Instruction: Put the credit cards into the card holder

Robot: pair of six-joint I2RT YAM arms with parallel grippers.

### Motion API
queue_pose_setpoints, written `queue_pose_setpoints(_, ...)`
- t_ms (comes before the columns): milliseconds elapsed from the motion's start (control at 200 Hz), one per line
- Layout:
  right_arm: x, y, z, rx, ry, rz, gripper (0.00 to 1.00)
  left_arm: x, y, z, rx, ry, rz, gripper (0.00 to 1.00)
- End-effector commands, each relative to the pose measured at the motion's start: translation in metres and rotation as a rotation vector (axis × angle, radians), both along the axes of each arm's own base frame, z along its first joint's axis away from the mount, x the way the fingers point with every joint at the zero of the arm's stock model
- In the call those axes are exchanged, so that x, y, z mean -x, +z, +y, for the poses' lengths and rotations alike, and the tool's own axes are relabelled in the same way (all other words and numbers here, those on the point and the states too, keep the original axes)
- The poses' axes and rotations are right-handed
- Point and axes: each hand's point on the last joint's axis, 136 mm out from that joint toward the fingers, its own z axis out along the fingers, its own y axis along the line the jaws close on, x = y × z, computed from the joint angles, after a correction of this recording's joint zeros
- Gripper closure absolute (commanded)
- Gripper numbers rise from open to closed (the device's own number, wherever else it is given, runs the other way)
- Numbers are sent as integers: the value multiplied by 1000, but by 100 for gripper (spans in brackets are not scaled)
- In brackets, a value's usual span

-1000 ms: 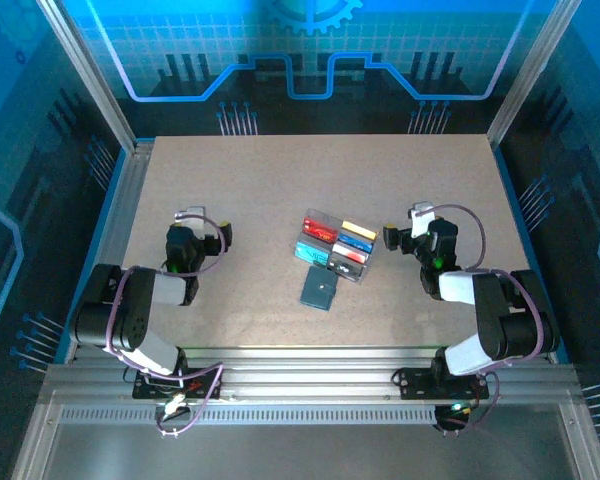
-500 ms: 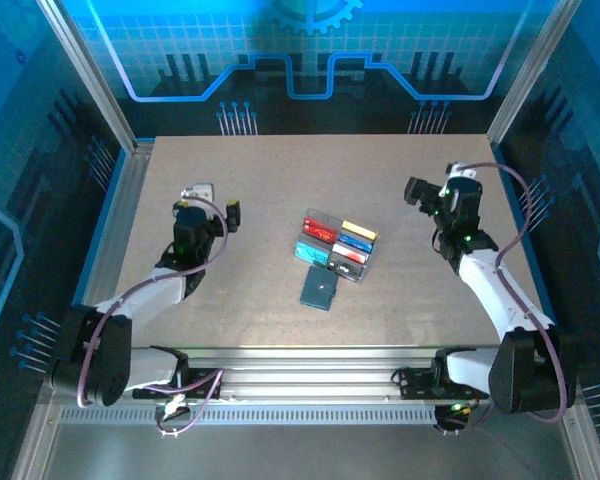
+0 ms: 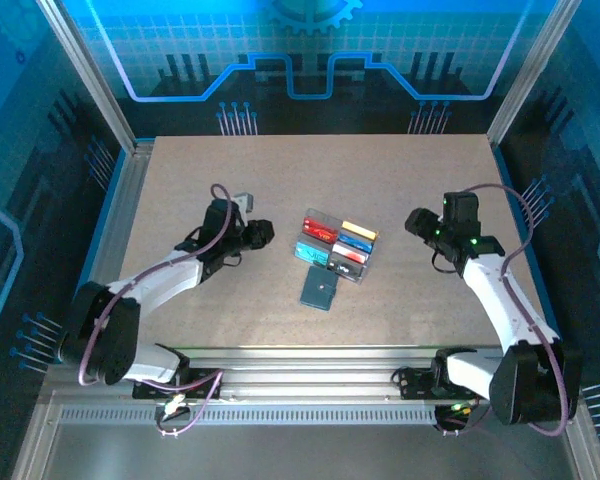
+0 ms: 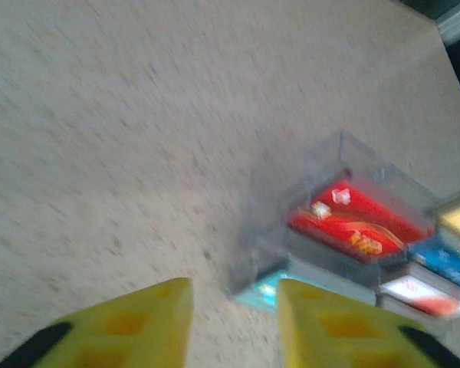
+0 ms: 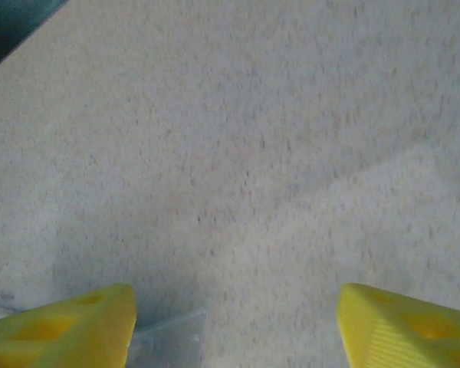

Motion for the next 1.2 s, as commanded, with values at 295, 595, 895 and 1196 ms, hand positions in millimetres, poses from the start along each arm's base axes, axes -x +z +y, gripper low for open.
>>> queue_pose_setpoints(295,51,-17,31,-6,166,60,100,20,-61,-85,298,-117,276,100)
queue_pose_setpoints(595,58,-27,50,21,272,80,100,3,-79,-102,285,-131,303,100)
queue_pose_setpoints(895,60,-41,64,50,336,110,100,-16,-90,-118,284,-151,316,100)
queue_pose_setpoints(1196,59,-54,76,100,387,143,97,-26,-97,-152,284,-213,322,100)
